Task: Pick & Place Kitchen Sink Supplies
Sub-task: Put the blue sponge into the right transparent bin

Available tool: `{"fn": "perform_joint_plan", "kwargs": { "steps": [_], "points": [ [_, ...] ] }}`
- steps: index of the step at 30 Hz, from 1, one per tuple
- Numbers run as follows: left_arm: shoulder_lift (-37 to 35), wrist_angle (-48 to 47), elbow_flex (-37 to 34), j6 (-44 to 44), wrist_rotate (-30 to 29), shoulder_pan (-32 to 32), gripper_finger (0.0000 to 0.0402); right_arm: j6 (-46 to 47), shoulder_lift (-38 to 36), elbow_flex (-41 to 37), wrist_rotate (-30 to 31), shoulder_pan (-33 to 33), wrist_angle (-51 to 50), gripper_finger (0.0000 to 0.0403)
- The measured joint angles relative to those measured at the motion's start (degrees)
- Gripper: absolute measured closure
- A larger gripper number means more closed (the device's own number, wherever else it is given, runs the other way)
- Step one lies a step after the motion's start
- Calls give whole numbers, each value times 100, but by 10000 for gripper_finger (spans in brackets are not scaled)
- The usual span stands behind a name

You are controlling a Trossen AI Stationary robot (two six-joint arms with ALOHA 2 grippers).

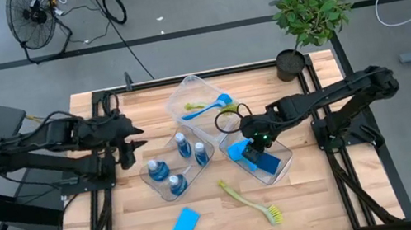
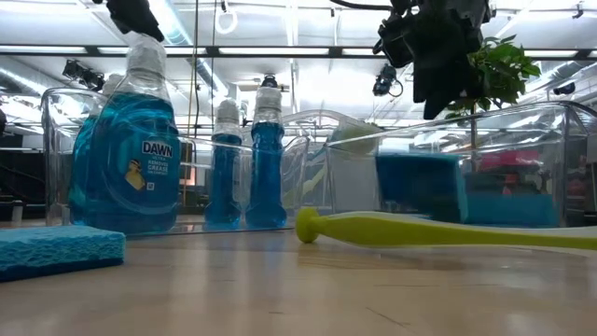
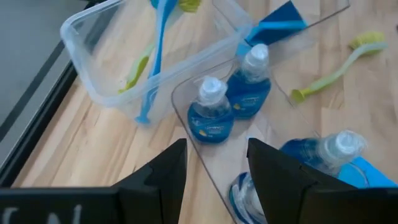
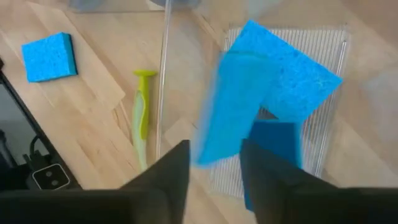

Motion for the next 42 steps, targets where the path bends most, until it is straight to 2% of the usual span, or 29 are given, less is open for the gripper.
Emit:
{"fn": "perform_joint_plan", "kwargs": {
  "steps": [4, 8, 16, 20, 27, 35, 42],
  "points": [
    [64, 150, -2, 187, 137, 0, 228, 18, 0, 0, -121, 0, -17, 214],
    [65, 349, -2, 199, 318, 0, 228, 17, -7, 0, -397, -2, -17, 188],
    [70, 741, 0, -376, 1777, -41, 228, -93, -13, 0, -486, -2, -39, 190],
    [70, 1152, 0, -716, 2125, -292, 228, -290, -13, 0, -480, -2, -39, 197],
    [271, 1365, 4, -1131, 2129, -976, 228, -391, -17, 0, -480, -2, -46, 206],
    [839, 1354, 4, -1878, 2130, -2221, 228, -344, -17, 0, -482, -2, -91, 206],
    [1501, 1484, 4, -3019, 1726, -3267, 228, -845, -17, 0, -477, -2, -133, 206]
  ]
}}
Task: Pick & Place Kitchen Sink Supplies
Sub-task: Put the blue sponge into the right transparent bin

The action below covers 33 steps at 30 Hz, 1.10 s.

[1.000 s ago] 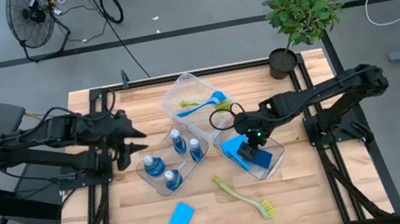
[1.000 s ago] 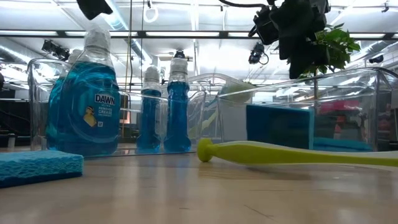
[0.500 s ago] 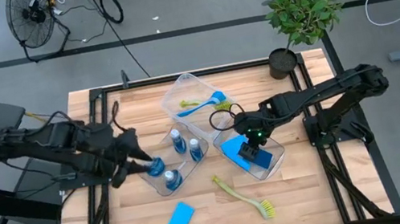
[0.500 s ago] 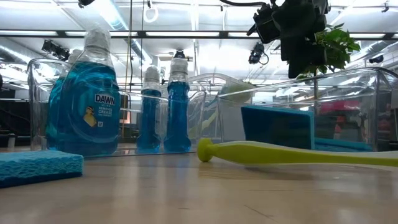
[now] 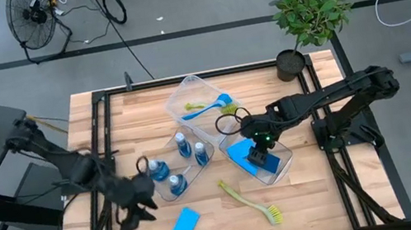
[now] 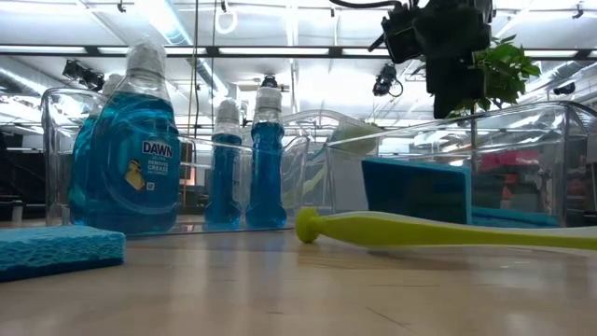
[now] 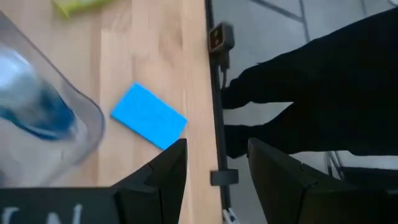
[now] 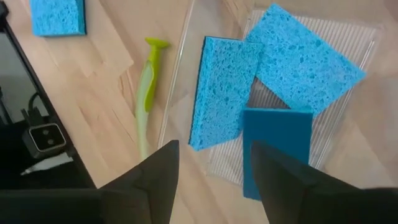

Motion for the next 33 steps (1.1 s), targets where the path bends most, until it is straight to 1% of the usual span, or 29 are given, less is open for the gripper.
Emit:
{"fn": "perform_joint_plan", "kwargs": {
  "steps": [2, 8, 11, 16, 22, 33],
  "points": [
    [189, 9, -1, -434, -143, -244, 228, -163, 0, 0, 0, 0, 0, 206],
    [601, 62, -2, -2101, -175, -688, 228, -578, 0, 0, -2, 4, 0, 206],
    [729, 266, 0, -2723, -216, -858, 228, -932, 0, 0, -1, 4, 0, 206],
    [883, 723, 0, -3619, -480, -1045, 228, -1436, 0, 0, -2, 4, -2, 206],
    [1164, 898, 0, -4357, -606, -1204, 228, -1903, 0, 0, -1, 4, -2, 206],
    [2151, 845, 0, -4883, -653, -1137, 228, -2224, 0, 0, 0, 2, -2, 206]
  ]
}}
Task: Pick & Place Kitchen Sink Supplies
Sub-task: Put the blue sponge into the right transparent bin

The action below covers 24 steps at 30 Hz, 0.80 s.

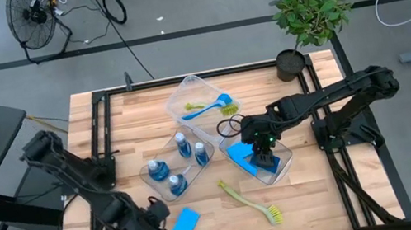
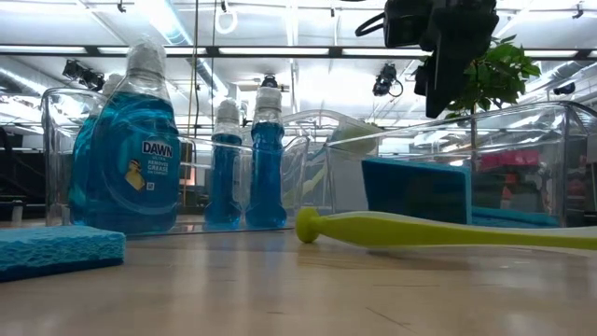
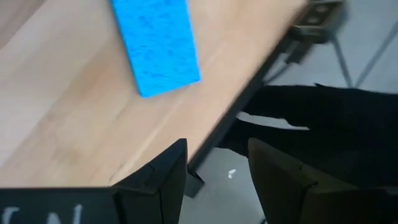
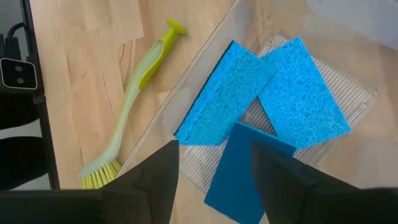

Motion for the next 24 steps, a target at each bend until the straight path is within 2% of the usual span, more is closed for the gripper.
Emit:
{"fn": "perform_joint_plan", "kwargs": {
  "steps": [8, 14, 24],
  "points": [
    [743, -1, 1, -449, -57, 144, 228, -7, 0, 0, 9, -2, 0, 206],
    [1181, 9, 2, -838, -167, 319, 228, -6, 0, 0, 246, -2, 0, 206],
    [1576, 142, 12, -544, -336, 358, 228, 16, 0, 0, 354, -2, 0, 206]
  ]
}}
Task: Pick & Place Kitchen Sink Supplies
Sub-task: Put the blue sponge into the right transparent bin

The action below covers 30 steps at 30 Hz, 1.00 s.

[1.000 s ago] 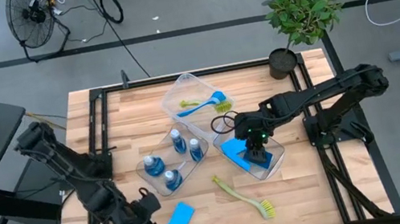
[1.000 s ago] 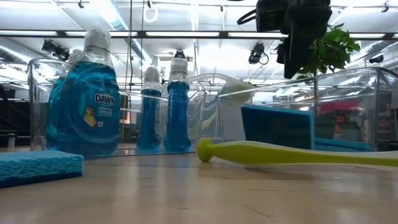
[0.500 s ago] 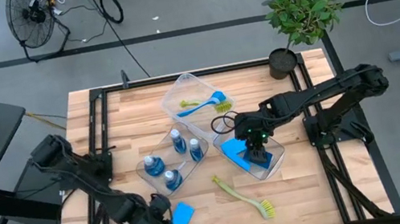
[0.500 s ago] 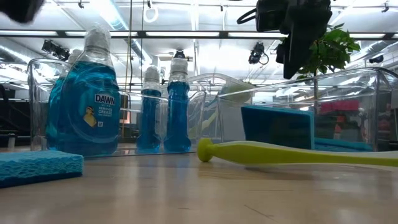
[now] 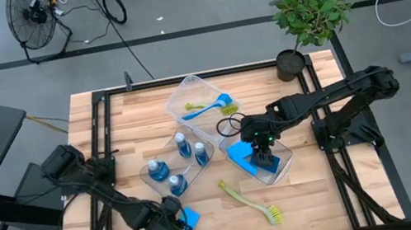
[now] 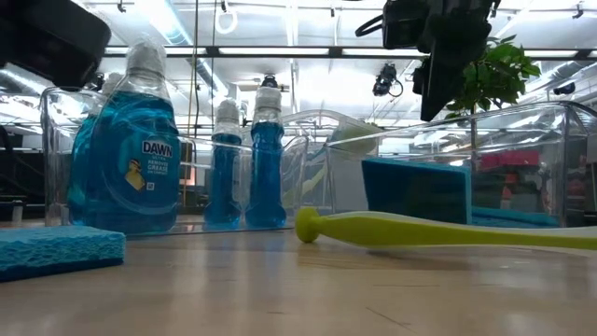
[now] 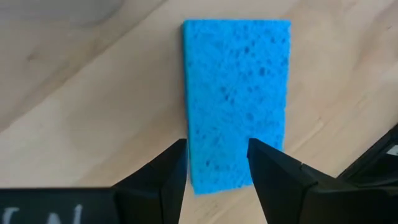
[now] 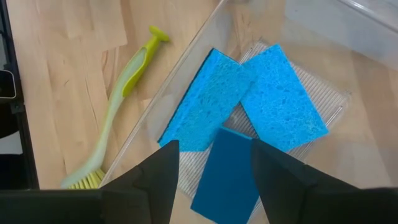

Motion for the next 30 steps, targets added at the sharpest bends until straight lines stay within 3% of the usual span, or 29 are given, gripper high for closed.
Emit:
{"fn": "perform_joint_plan", "kwargs": {
  "steps": [12, 23, 30],
  "points": [
    [-82, -271, 6, 70, 228, -258, 228, 1, 0, 0, -2, 0, 0, 206],
    [-293, -704, -2, 339, 97, -106, 228, 51, 0, 0, -2, 0, 21, 206],
    [-322, -1720, 691, 488, 95, -297, 228, 183, -2, 0, -2, 0, 26, 206]
  ]
}}
